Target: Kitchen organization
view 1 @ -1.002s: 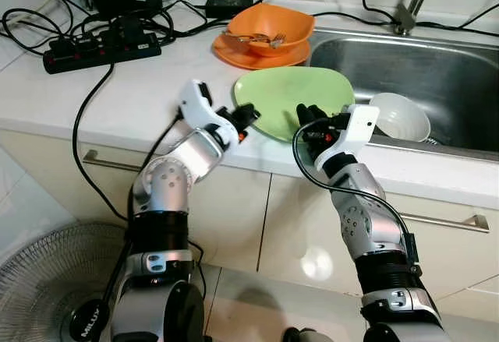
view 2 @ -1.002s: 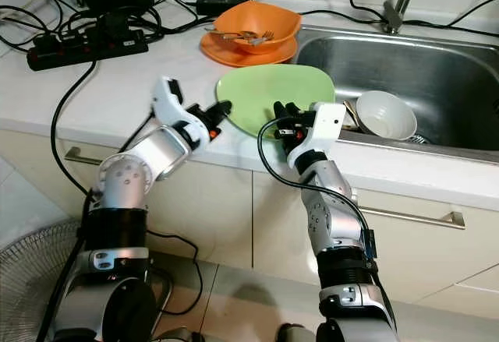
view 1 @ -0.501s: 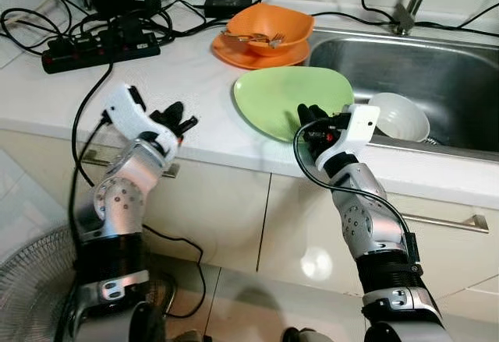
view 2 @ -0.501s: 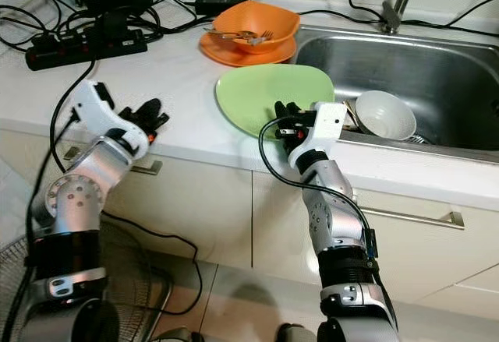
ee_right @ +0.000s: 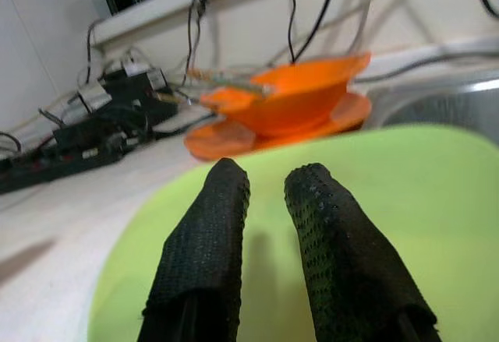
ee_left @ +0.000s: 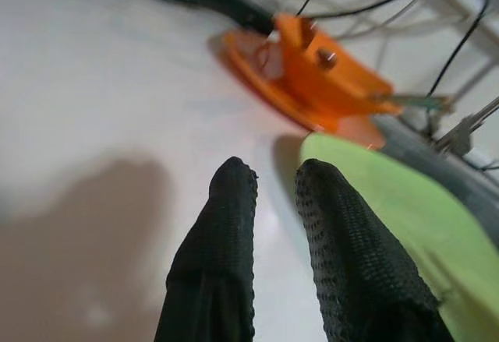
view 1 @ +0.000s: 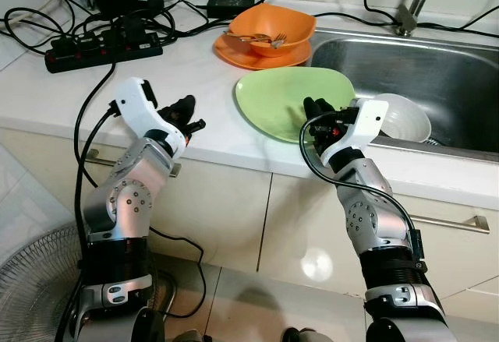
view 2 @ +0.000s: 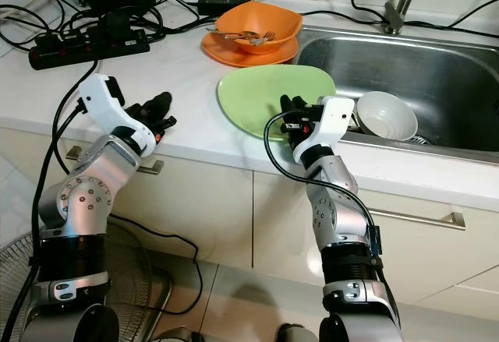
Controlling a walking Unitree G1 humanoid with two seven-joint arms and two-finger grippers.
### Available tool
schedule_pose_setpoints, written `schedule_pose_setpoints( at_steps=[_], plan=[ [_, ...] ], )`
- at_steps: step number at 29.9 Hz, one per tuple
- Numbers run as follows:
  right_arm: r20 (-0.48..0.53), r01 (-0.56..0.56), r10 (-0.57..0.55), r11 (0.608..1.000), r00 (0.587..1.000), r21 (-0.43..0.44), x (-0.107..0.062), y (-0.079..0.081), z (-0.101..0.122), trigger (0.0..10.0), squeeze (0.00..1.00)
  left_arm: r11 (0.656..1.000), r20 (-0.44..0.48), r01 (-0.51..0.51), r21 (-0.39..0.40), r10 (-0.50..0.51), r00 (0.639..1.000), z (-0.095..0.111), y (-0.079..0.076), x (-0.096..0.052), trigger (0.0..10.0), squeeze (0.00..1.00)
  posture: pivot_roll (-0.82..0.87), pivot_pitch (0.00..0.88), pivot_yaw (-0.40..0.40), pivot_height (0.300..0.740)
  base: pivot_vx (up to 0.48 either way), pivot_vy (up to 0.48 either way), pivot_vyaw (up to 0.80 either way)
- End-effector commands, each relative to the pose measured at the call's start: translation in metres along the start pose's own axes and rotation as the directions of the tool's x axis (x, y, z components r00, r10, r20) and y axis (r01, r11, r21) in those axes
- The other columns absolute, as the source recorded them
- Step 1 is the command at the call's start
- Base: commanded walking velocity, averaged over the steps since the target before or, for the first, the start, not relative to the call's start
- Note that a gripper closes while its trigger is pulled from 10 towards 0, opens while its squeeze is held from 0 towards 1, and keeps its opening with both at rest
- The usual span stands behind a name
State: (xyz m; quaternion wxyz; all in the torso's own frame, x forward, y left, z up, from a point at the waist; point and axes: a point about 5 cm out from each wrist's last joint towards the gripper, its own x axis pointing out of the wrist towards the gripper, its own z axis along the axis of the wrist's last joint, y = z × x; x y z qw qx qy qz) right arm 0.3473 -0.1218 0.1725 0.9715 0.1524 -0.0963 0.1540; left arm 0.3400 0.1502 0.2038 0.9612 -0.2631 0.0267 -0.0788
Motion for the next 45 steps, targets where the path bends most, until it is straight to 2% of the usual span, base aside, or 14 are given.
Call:
schedule_pose_setpoints(
  at_steps=[1, 16, 22, 30, 35, 36, 37, 38, 42, 45],
  plan=[
    [0.024, -0.019, 0.018, 1.000, 1.000, 0.009, 0.002, 0.003, 0.007, 10.0, 0.00, 1.000, 0.030, 0.011, 0.012, -0.012, 0.999, 0.004, -0.002, -0.002, 10.0, 1.00, -0.01, 0.058, 0.009, 0.732, 0.000, 0.000, 0.00],
    [0.074, 0.028, -0.028, 1.000, 0.997, 0.001, 0.001, -0.011, 0.023, 10.0, 0.00, 0.990, 0.054, 0.121, 0.069, -0.125, 0.991, 0.007, -0.019, -0.003, 10.0, 1.00, -0.02, 0.062, 0.011, 0.732, 0.000, 0.000, 0.00],
    [0.079, 0.041, -0.041, 0.999, 0.996, -0.004, 0.001, -0.014, 0.025, 10.0, 0.00, 0.976, 0.053, 0.150, 0.157, -0.160, 0.986, 0.004, -0.025, -0.004, 10.0, 1.00, -0.02, 0.062, 0.011, 0.732, 0.000, 0.000, 0.00],
    [0.094, 0.069, -0.067, 0.997, 0.993, -0.018, 0.001, -0.022, 0.031, 10.0, 0.00, 0.959, 0.041, 0.192, 0.210, -0.205, 0.978, 0.001, -0.033, -0.005, 10.0, 1.00, -0.02, 0.061, 0.013, 0.732, 0.000, 0.000, 0.00],
    [0.104, 0.093, -0.090, 0.995, 0.991, -0.031, 0.001, -0.029, 0.035, 10.0, 0.00, 0.938, 0.047, 0.195, 0.288, -0.217, 0.975, 0.000, -0.040, -0.003, 10.0, 1.00, -0.02, 0.060, 0.014, 0.732, 0.000, 0.000, 0.00],
    [0.103, 0.098, -0.094, 0.995, 0.990, -0.032, 0.001, -0.031, 0.035, 10.0, 0.00, 0.924, 0.048, 0.191, 0.331, -0.219, 0.975, 0.000, -0.042, -0.001, 10.0, 1.00, -0.02, 0.057, 0.016, 0.732, 0.000, 0.000, 0.00],
    [0.102, 0.100, -0.096, 0.994, 0.990, -0.034, 0.001, -0.032, 0.035, 10.0, 0.00, 0.917, 0.044, 0.195, 0.347, -0.224, 0.974, 0.000, -0.044, 0.000, 10.0, 0.66, -0.02, 0.056, 0.016, 0.732, 0.000, 0.000, 0.00],
    [0.101, 0.103, -0.099, 0.994, 0.990, -0.034, 0.001, -0.032, 0.034, 10.0, 0.00, 0.910, 0.039, 0.199, 0.363, -0.228, 0.973, -0.001, -0.046, 0.002, 10.0, 0.00, -0.02, 0.056, 0.016, 0.732, 0.000, 0.000, 0.00],
    [0.095, 0.108, -0.105, 0.994, 0.990, -0.032, 0.001, -0.033, 0.032, 10.0, 0.00, 0.879, 0.006, 0.220, 0.423, -0.246, 0.969, -0.007, -0.052, 0.010, 10.0, 0.00, -0.02, 0.053, 0.019, 0.732, 0.000, 0.000, 0.00],
    [0.092, 0.103, -0.100, 0.994, 0.991, -0.028, 0.002, -0.030, 0.030, 10.0, 0.00, 0.830, -0.041, 0.255, 0.495, -0.272, 0.962, -0.014, -0.062, 0.021, 10.0, 0.00, -0.02, 0.048, 0.027, 0.732, 0.000, 0.000, 0.00]
  ],
)
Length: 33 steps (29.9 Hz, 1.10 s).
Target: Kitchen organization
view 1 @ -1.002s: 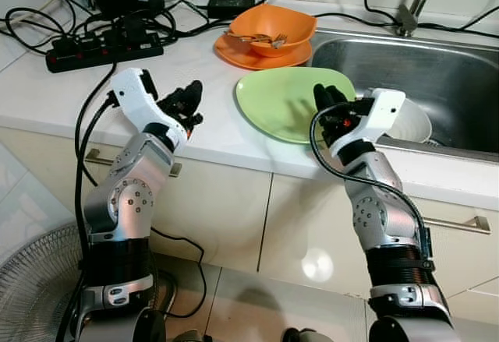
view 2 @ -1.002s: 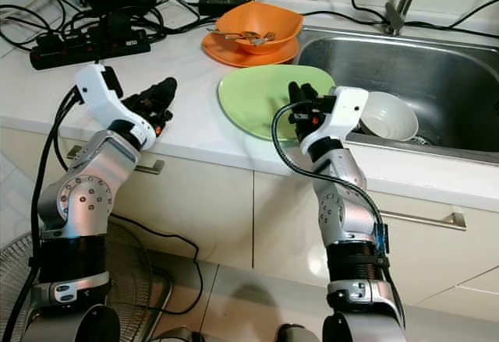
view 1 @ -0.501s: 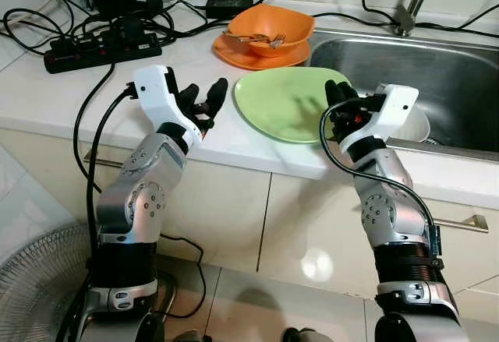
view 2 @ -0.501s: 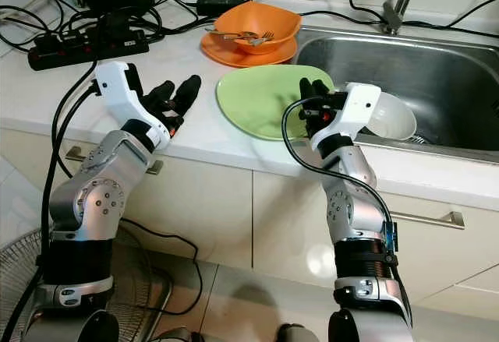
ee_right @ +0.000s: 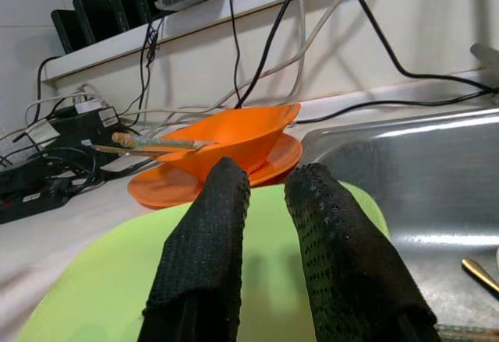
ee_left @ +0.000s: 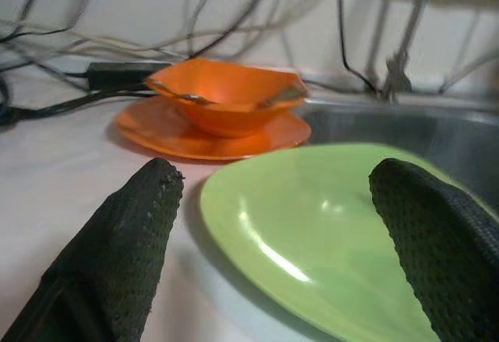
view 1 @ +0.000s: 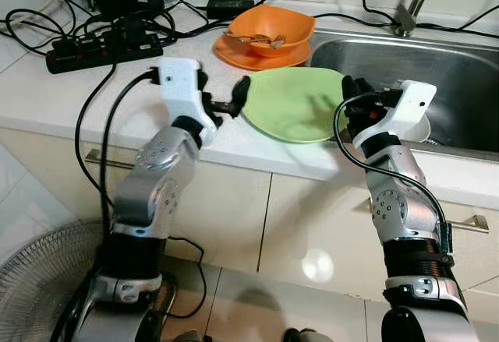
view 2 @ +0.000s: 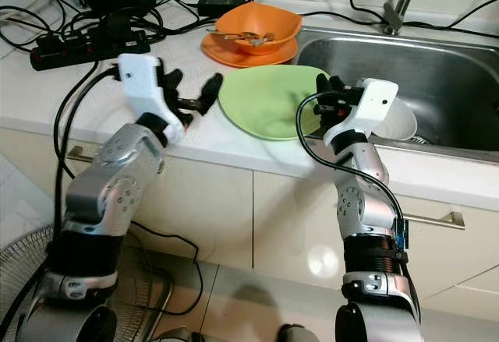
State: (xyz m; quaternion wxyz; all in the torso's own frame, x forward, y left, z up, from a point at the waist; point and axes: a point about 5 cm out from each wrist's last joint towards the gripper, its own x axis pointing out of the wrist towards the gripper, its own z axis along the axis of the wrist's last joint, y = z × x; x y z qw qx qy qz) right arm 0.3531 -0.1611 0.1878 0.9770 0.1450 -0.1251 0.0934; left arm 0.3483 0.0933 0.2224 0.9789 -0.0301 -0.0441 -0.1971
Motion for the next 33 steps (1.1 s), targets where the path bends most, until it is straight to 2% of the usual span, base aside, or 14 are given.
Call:
schedule_pose_setpoints(
  at_steps=[1, 6, 7, 9, 14, 17, 20, 24, 26, 27, 29, 33],
  plan=[
    [0.018, -0.008, 0.008, 1.000, 1.000, 0.007, 0.004, 0.005, 0.003, 10.0, 0.00, 0.997, -0.018, 0.053, 0.049, -0.052, 0.998, -0.002, -0.008, 0.009, 10.0, 0.00, -0.02, 0.044, 0.030, 0.732, 0.000, 0.000, 0.00],
    [0.014, -0.010, 0.010, 1.000, 1.000, 0.014, 0.002, 0.008, 0.000, 10.0, 0.00, 0.989, -0.072, 0.129, 0.069, -0.124, 0.990, -0.010, -0.018, 0.027, 10.0, 0.00, -0.03, 0.041, 0.042, 0.732, 0.000, 0.000, 0.00],
    [0.014, -0.010, 0.010, 1.000, 1.000, 0.014, 0.002, 0.008, 0.000, 10.0, 0.00, 0.989, -0.072, 0.129, 0.069, -0.124, 0.990, -0.010, -0.018, 0.027, 10.0, 0.00, -0.03, 0.041, 0.042, 0.732, 0.000, 0.000, 0.00],
    [0.014, -0.009, 0.008, 1.000, 1.000, 0.018, 0.002, 0.008, -0.001, 10.0, 0.00, 0.984, -0.096, 0.157, 0.080, -0.150, 0.984, -0.012, -0.020, 0.038, 10.0, 0.00, -0.04, 0.040, 0.047, 0.732, 0.000, 0.000, 0.00],
    [0.012, -0.009, 0.009, 1.000, 1.000, 0.023, 0.001, 0.010, -0.003, 10.0, 0.00, 0.981, -0.160, 0.169, 0.097, -0.152, 0.975, -0.017, -0.018, 0.052, 10.0, 0.00, -0.05, 0.037, 0.060, 0.732, 0.000, 0.000, 0.00],
    [0.011, -0.007, 0.006, 1.000, 1.000, 0.026, 0.001, 0.011, -0.003, 10.0, 0.00, 0.986, -0.204, 0.151, 0.071, -0.134, 0.970, -0.022, -0.013, 0.058, 10.0, 0.00, -0.05, 0.037, 0.063, 0.732, 0.000, 0.000, 0.00],
    [0.010, -0.007, 0.007, 1.000, 1.000, 0.026, 0.000, 0.012, -0.004, 10.0, 0.00, 0.989, -0.232, 0.147, 0.035, -0.135, 0.963, -0.026, -0.010, 0.060, 10.0, 0.00, -0.06, 0.040, 0.066, 0.732, 0.000, 0.000, 0.00],
    [0.007, -0.006, 0.006, 1.000, 1.000, 0.027, -0.001, 0.012, -0.004, 10.0, 0.00, 0.988, -0.324, 0.147, 0.043, -0.125, 0.938, -0.040, -0.006, 0.057, 10.0, 0.00, -0.06, 0.049, 0.069, 0.732, 0.000, 0.000, 0.00],
    [0.006, -0.005, 0.005, 1.000, 1.000, 0.028, -0.002, 0.012, -0.004, 10.0, 0.00, 0.989, -0.335, 0.143, 0.041, -0.121, 0.934, -0.042, -0.005, 0.057, 10.0, 0.00, -0.06, 0.049, 0.069, 0.732, 0.000, 0.000, 0.00],
    [0.004, -0.006, 0.006, 1.000, 1.000, 0.029, -0.002, 0.012, -0.005, 10.0, 0.00, 0.991, -0.381, 0.124, 0.043, -0.098, 0.919, -0.052, 0.000, 0.054, 10.0, 0.00, -0.06, 0.055, 0.069, 0.732, 0.000, 0.000, 0.00],
    [0.003, -0.007, 0.007, 1.000, 1.000, 0.030, -0.002, 0.013, -0.005, 10.0, 0.00, 0.994, -0.415, 0.103, 0.044, -0.076, 0.907, -0.060, 0.005, 0.050, 10.0, 0.00, -0.06, 0.056, 0.068, 0.732, 0.000, 0.000, 0.00],
    [0.002, -0.008, 0.008, 0.999, 1.000, 0.031, -0.002, 0.013, -0.005, 10.0, 0.00, 0.996, -0.443, 0.070, 0.048, -0.042, 0.895, -0.065, 0.011, 0.047, 10.0, 0.00, -0.05, 0.059, 0.068, 0.732, 0.000, 0.000, 0.00]
  ],
)
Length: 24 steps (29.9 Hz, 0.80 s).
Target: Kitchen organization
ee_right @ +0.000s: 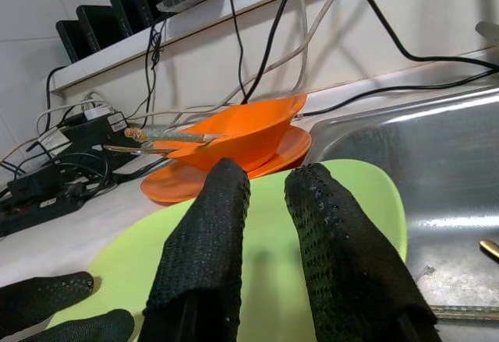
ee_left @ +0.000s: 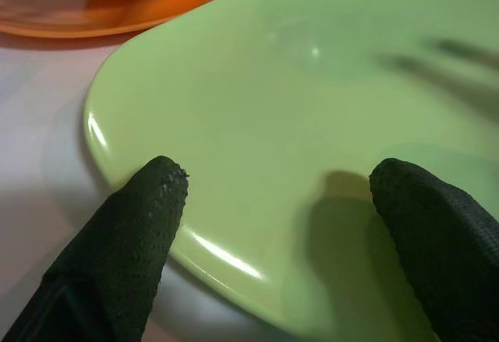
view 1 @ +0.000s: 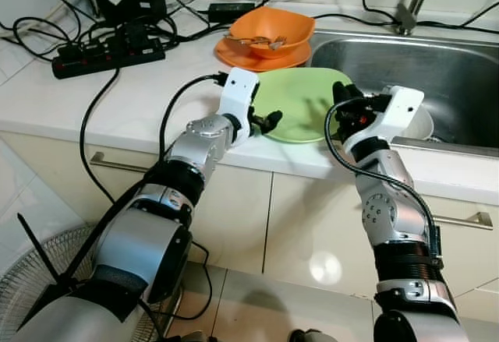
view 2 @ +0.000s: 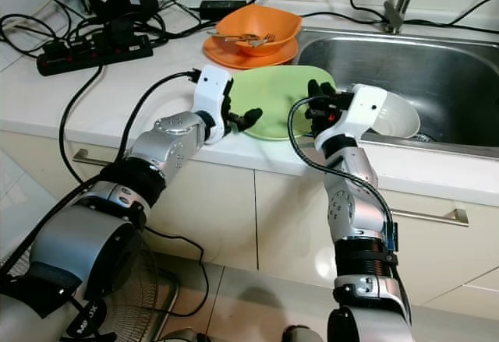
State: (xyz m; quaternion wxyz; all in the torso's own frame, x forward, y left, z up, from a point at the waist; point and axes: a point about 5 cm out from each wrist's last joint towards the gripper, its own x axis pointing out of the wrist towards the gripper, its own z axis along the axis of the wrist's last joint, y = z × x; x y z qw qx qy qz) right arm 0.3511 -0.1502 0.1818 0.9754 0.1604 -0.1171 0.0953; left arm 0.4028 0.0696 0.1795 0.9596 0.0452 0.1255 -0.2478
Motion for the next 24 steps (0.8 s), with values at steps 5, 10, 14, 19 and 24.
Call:
schedule_pose_setpoints(
  at_steps=[5, 10, 14, 19, 24],
  plan=[
    [0.009, -0.013, 0.013, 1.000, 1.000, 0.001, 0.000, 0.005, 0.002, 10.0, 0.00, 0.992, -0.143, -0.124, -0.010, 0.121, 0.982, -0.029, 0.025, -0.009, 10.0, 0.00, -0.04, 0.066, 0.063, 0.732, 0.000, 0.000, 0.00],
    [0.003, -0.016, 0.016, 1.000, 1.000, 0.004, -0.001, 0.006, 0.000, 10.0, 0.00, 0.981, -0.170, -0.191, 0.032, 0.194, 0.966, -0.035, 0.049, -0.020, 10.0, 0.00, -0.03, 0.069, 0.060, 0.732, 0.000, 0.000, 0.00],
    [0.000, -0.017, 0.017, 1.000, 1.000, 0.005, -0.001, 0.006, 0.000, 10.0, 0.00, 0.974, -0.177, -0.222, 0.051, 0.227, 0.958, -0.037, 0.062, -0.028, 10.0, 0.00, -0.03, 0.071, 0.057, 0.732, 0.000, 0.000, 0.00],
    [-0.007, -0.024, 0.024, 1.000, 1.000, 0.009, 0.000, 0.008, -0.002, 10.0, 0.00, 0.964, -0.149, -0.260, 0.059, 0.266, 0.952, -0.032, 0.078, -0.038, 10.0, 0.00, -0.01, 0.072, 0.049, 0.732, 0.000, 0.000, 0.00],
    [-0.020, -0.034, 0.034, 0.999, 0.999, 0.009, 0.001, 0.011, -0.006, 10.0, 0.00, 0.971, 0.037, -0.240, 0.011, 0.239, 0.970, -0.006, 0.074, -0.041, 10.0, 0.00, 0.00, 0.069, 0.043, 0.732, 0.000, 0.000, 0.00]
  ],
)
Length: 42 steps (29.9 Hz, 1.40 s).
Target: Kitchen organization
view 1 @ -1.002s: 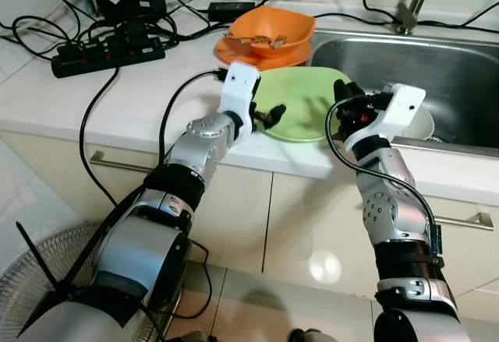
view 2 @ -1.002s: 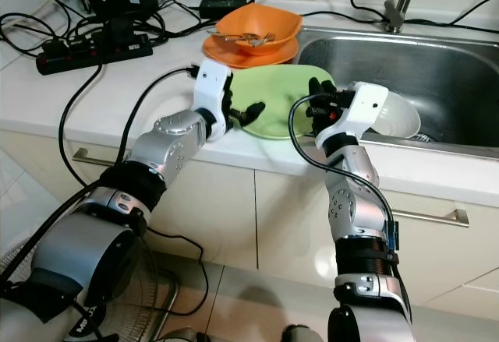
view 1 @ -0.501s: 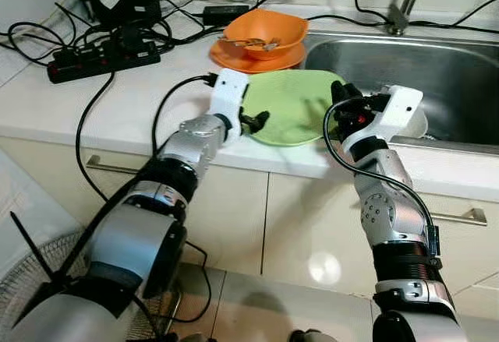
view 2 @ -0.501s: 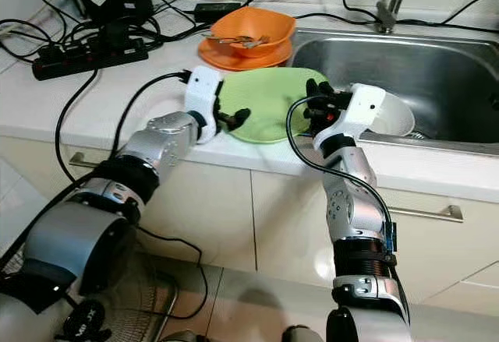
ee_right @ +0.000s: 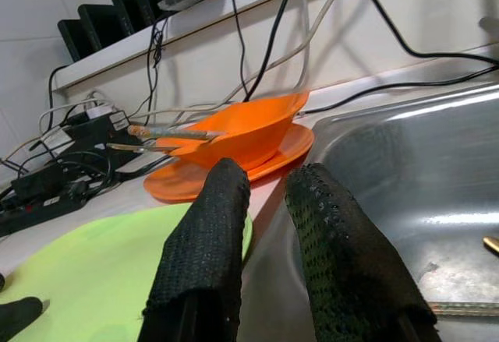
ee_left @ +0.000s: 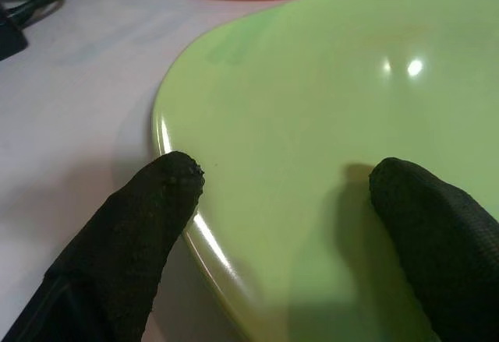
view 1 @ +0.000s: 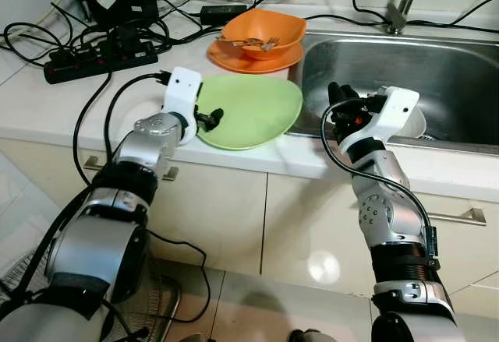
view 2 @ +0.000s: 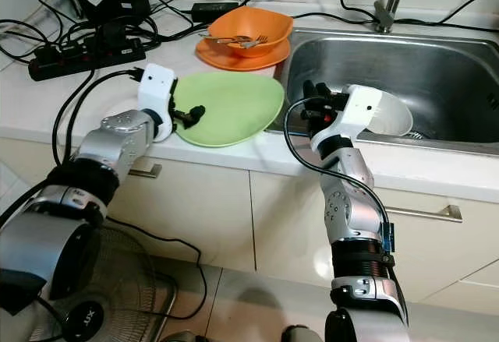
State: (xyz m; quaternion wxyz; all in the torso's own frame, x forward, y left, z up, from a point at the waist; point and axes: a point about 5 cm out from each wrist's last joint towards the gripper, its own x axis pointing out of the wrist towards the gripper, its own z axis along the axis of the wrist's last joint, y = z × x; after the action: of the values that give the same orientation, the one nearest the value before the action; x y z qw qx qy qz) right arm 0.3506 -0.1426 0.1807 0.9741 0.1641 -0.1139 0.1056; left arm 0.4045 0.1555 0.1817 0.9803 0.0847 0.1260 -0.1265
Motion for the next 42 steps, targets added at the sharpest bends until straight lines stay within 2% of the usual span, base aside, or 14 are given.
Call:
schedule_pose_setpoints(
  at_steps=[1, 2, 3, 4, 5, 12, 14, 16, 20, 24, 26, 30, 35, 42],
  plan=[
    [-0.012, -0.016, 0.016, 1.000, 1.000, -0.002, 0.001, 0.004, -0.002, 10.0, 0.00, 0.999, 0.059, 0.012, -0.035, -0.010, 0.998, 0.004, -0.001, -0.002, 10.0, 0.00, 0.00, 0.069, 0.043, 0.732, 0.000, 0.000, 0.00],
    [-0.014, -0.016, 0.016, 1.000, 1.000, -0.003, 0.001, 0.004, -0.002, 10.0, 0.00, 0.999, 0.097, 0.016, -0.046, -0.012, 0.995, 0.010, -0.002, -0.004, 10.0, 0.00, 0.00, 0.070, 0.044, 0.732, 0.000, 0.000, 0.00],
    [-0.016, -0.016, 0.016, 1.000, 1.000, -0.006, 0.001, 0.004, -0.003, 10.0, 0.00, 0.995, 0.202, 0.046, -0.086, -0.028, 0.979, 0.025, -0.004, -0.009, 10.0, 0.00, 0.00, 0.070, 0.044, 0.732, 0.000, 0.000, 0.00],
    [-0.016, -0.016, 0.016, 1.000, 1.000, -0.006, 0.001, 0.004, -0.003, 10.0, 0.00, 0.995, 0.202, 0.046, -0.086, -0.028, 0.979, 0.025, -0.004, -0.009, 10.0, 0.00, 0.00, 0.070, 0.044, 0.732, 0.000, 0.000, 0.00],
    [-0.020, -0.014, 0.014, 1.000, 1.000, -0.011, 0.001, 0.003, -0.004, 10.0, 0.00, 0.991, 0.261, 0.064, -0.116, -0.032, 0.965, 0.035, -0.005, -0.014, 10.0, 0.00, 0.00, 0.070, 0.041, 0.732, 0.000, 0.000, 0.00],
    [-0.047, 0.003, -0.004, 0.999, 0.999, -0.038, 0.001, 0.000, -0.010, 10.0, 0.00, 0.968, 0.372, 0.128, -0.213, -0.041, 0.927, 0.055, -0.004, -0.032, 10.0, 0.00, -0.01, 0.069, 0.039, 0.732, 0.000, 0.000, 0.00],
    [-0.056, -0.006, 0.002, 0.998, 0.998, -0.064, 0.001, 0.001, -0.012, 10.0, 0.00, 0.959, 0.418, 0.111, -0.261, 0.009, 0.909, 0.063, 0.003, -0.045, 10.0, 0.00, 0.00, 0.070, 0.035, 0.732, 0.000, 0.000, 0.00],
    [-0.062, -0.012, 0.006, 0.996, 0.998, -0.090, 0.002, 0.002, -0.012, 10.0, 0.00, 0.962, 0.417, 0.070, -0.264, 0.049, 0.907, 0.062, 0.010, -0.050, 10.0, 0.00, 0.00, 0.070, 0.035, 0.732, 0.000, 0.000, 0.00],
    [-0.092, -0.018, -0.001, 0.979, 0.996, -0.205, 0.007, 0.003, -0.015, 10.0, 0.00, 0.953, 0.311, -0.046, -0.300, 0.143, 0.940, 0.033, 0.028, -0.064, 10.0, 0.00, 0.01, 0.068, 0.027, 0.732, 0.000, 0.000, 0.00],
    [-0.114, -0.026, -0.003, 0.967, 0.993, -0.255, 0.009, 0.004, -0.017, 10.0, 0.00, 0.949, 0.276, -0.064, -0.310, 0.155, 0.949, 0.025, 0.030, -0.068, 10.0, 0.00, 0.02, 0.070, 0.022, 0.732, 0.000, 0.000, 0.00],
    [-0.143, -0.063, 0.017, 0.943, 0.990, -0.328, 0.013, 0.008, -0.021, 10.0, 0.00, 0.948, 0.233, -0.066, -0.310, 0.144, 0.962, 0.016, 0.028, -0.075, 10.0, 0.00, 0.03, 0.068, 0.014, 0.732, 0.000, 0.000, 0.00],
    [-0.158, -0.103, 0.046, 0.923, 0.986, -0.371, 0.016, 0.015, -0.021, 10.0, 0.00, 0.949, 0.195, -0.054, -0.311, 0.119, 0.974, 0.010, 0.025, -0.082, 10.0, 0.00, 0.04, 0.068, 0.010, 0.732, 0.000, 0.000, 0.00],
    [-0.176, -0.136, 0.074, 0.919, 0.982, -0.371, 0.020, 0.023, -0.025, 10.0, 0.00, 0.941, 0.142, -0.045, -0.335, 0.097, 0.985, 0.002, 0.022, -0.088, 10.0, 0.00, 0.05, 0.065, 0.001, 0.732, 0.000, 0.000, 0.00],
    [-0.199, -0.142, 0.068, 0.911, 0.978, -0.387, 0.021, 0.026, -0.029, 10.0, 0.00, 0.937, 0.131, -0.023, -0.350, 0.073, 0.989, 0.005, 0.020, -0.099, 10.0, 0.00, 0.06, 0.061, 0.002, 0.732, 0.000, 0.000, 0.00]
  ],
)
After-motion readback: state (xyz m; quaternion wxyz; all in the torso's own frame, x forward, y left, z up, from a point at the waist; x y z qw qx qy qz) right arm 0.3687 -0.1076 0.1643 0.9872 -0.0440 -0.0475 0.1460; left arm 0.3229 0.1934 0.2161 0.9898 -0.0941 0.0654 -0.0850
